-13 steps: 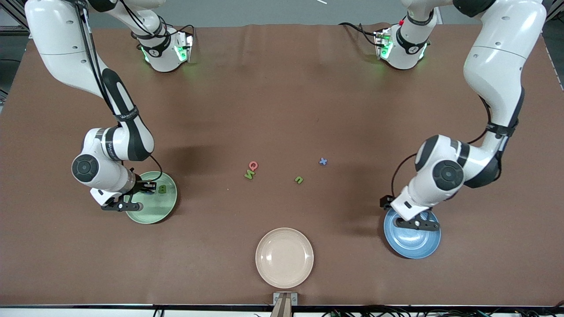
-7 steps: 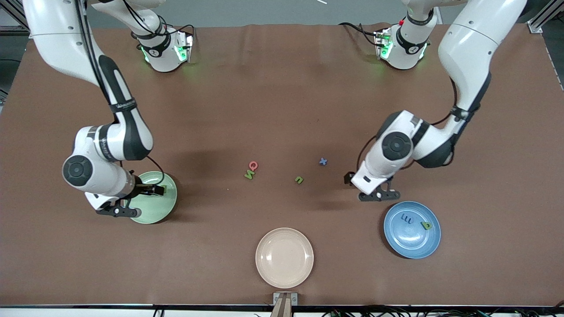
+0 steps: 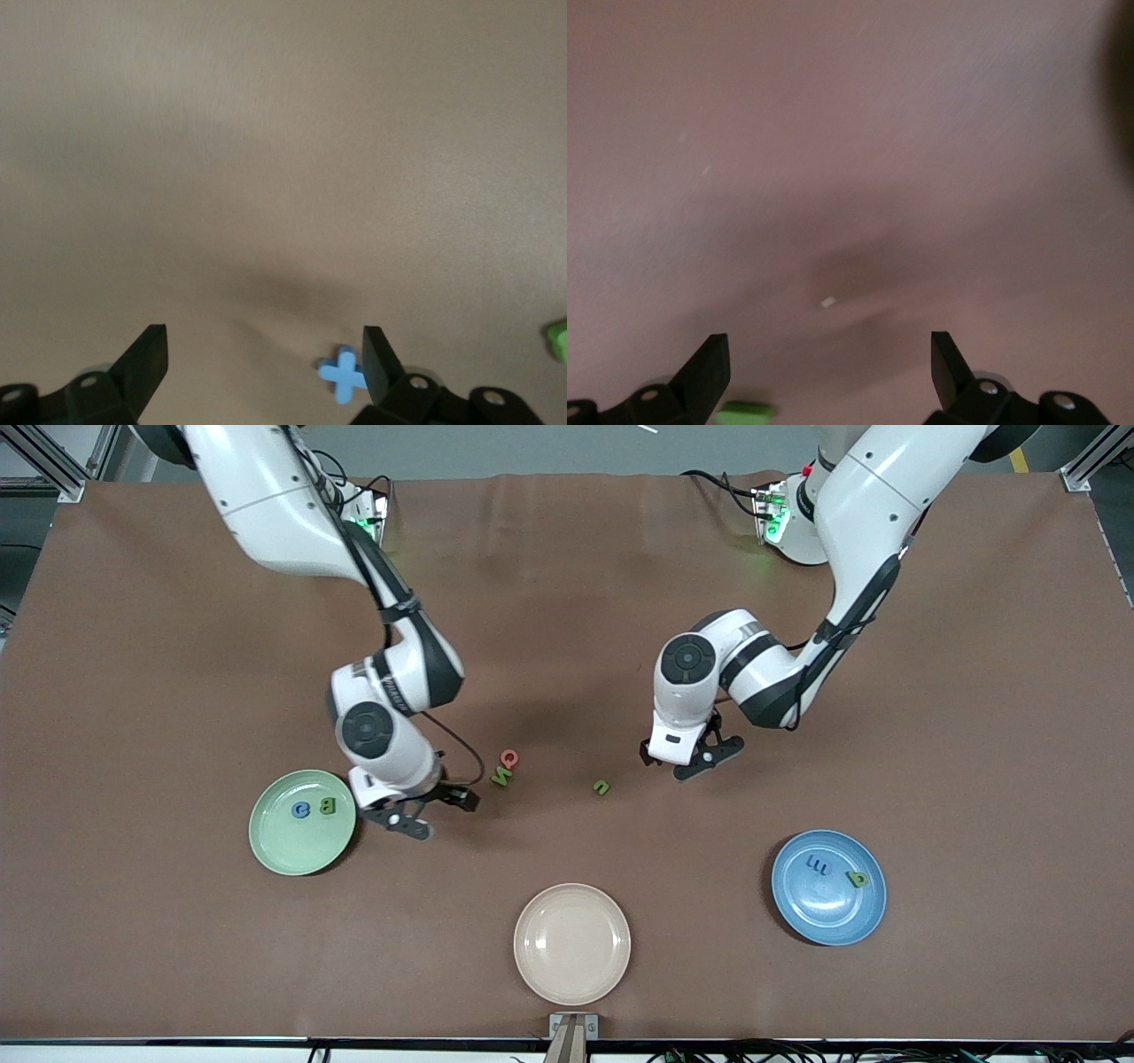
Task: Sort upper and lower case letters into plates
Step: 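Grasp the blue x with the left gripper while the right gripper reaches Z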
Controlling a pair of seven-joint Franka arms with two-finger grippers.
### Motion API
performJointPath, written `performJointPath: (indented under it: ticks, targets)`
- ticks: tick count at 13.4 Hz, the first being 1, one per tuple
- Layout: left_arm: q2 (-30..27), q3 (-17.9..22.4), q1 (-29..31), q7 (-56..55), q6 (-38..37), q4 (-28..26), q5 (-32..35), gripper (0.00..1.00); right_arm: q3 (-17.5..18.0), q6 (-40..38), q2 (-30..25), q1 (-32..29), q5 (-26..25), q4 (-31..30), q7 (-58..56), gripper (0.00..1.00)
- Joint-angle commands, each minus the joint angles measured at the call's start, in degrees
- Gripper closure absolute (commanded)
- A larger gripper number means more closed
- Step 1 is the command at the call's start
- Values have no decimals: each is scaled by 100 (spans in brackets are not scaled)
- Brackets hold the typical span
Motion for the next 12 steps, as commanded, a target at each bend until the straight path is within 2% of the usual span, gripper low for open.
performJointPath:
  ticks: [1,3,6,9,11,12]
  targets:
    - [130,18,-35,-843,374,-60,181,14,-71,169,171,299,7,188,511,0]
    - [209,18,-105,-1309,533,-60,190,16,-80,381,258,457,-2,83,775,5]
    - [315,18,-149,-1898,613,-52,365,23,-89,399,303,607,-10,39,784,27]
    - [403,18,-264,-2120,621,-34,383,33,-89,408,294,695,-19,-41,784,41]
    - [420,18,-264,-2146,621,-25,383,47,-89,426,285,756,-28,-137,793,41]
    - [420,18,-264,-2146,621,-25,392,61,-89,469,276,765,-28,-181,793,41]
